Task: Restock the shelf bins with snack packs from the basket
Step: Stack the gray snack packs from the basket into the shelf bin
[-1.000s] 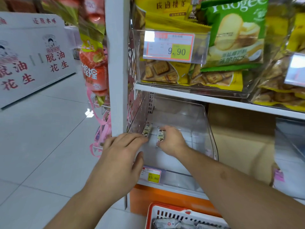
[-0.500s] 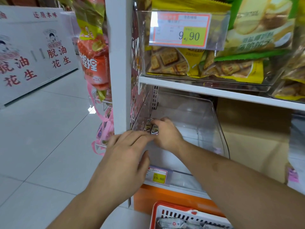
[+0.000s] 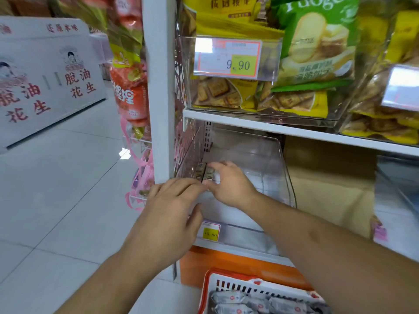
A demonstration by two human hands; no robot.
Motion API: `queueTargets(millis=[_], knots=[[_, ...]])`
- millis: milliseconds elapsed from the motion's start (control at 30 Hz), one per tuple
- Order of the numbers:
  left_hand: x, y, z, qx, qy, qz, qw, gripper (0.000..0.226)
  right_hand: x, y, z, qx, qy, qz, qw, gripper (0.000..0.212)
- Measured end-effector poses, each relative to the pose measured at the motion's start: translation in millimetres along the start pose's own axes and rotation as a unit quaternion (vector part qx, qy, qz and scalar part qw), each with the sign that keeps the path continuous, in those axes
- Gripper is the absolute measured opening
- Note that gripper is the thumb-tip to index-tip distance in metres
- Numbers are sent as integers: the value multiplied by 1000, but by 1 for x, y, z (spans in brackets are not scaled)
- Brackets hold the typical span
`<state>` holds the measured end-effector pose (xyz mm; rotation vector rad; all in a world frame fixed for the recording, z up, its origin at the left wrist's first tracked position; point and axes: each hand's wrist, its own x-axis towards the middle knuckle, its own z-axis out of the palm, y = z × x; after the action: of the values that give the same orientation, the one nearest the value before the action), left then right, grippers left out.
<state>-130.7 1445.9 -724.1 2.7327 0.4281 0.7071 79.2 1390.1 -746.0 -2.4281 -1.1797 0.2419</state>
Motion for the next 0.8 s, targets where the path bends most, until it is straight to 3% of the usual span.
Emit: queueTargets(millis=[233,367,567,667,800], knots=[[-27,44,-11,-57,-48,-24,997,25,-126,-8,-66,69,118,-127,982,15],[-61,64,21,-41,-136,6,990,33,-206,12,-65,55,79,-151,984,9],[-128,51,100,-5,-274,-36,961,66,-267,107,2,-70,-102,-19,992,25],[-163,42,138,16,-321,-88,943,75,-278,154,35,-92,-117,45,988,38],[-195,32,174,26,-348,-97,932,76,-276,192,66,-102,-111,107,983,48]])
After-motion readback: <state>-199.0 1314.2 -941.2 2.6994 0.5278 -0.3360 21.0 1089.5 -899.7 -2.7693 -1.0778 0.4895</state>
